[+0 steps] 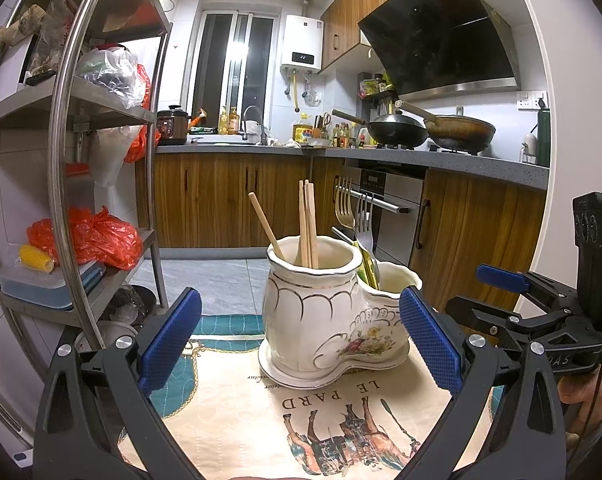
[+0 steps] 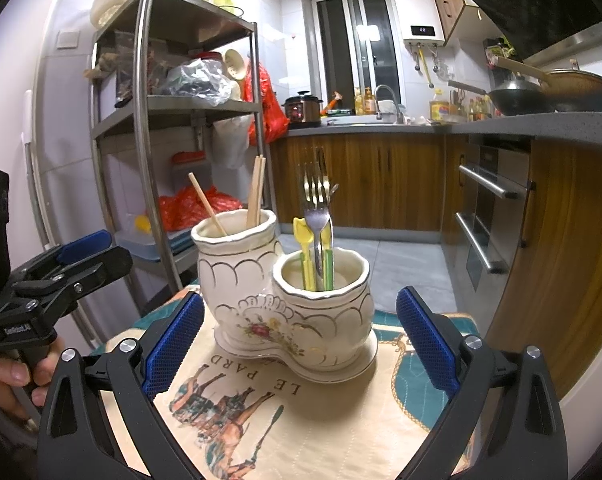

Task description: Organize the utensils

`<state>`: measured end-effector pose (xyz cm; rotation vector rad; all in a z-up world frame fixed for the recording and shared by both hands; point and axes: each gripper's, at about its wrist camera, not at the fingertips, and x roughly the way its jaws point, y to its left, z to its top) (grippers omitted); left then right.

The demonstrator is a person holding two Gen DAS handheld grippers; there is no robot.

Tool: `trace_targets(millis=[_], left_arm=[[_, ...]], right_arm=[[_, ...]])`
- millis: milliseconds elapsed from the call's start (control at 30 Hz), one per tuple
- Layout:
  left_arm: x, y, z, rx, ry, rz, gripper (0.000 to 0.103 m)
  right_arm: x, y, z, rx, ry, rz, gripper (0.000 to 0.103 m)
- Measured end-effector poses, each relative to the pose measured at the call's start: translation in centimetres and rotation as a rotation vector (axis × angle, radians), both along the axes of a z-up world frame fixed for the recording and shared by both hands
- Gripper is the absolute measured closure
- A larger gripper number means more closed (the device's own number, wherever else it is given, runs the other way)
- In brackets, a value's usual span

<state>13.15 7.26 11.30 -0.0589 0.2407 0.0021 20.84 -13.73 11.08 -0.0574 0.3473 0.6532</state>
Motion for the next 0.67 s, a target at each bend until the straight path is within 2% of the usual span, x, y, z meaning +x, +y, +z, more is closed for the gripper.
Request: trace_targets(millis=[667], left_arm=[[-0.04,0.17,-0.16,-0.008,0.011,-0.014,0.005]], right_arm=[[-0.03,0.03,-0.1,-0.001,0.001,0.0,0.007]])
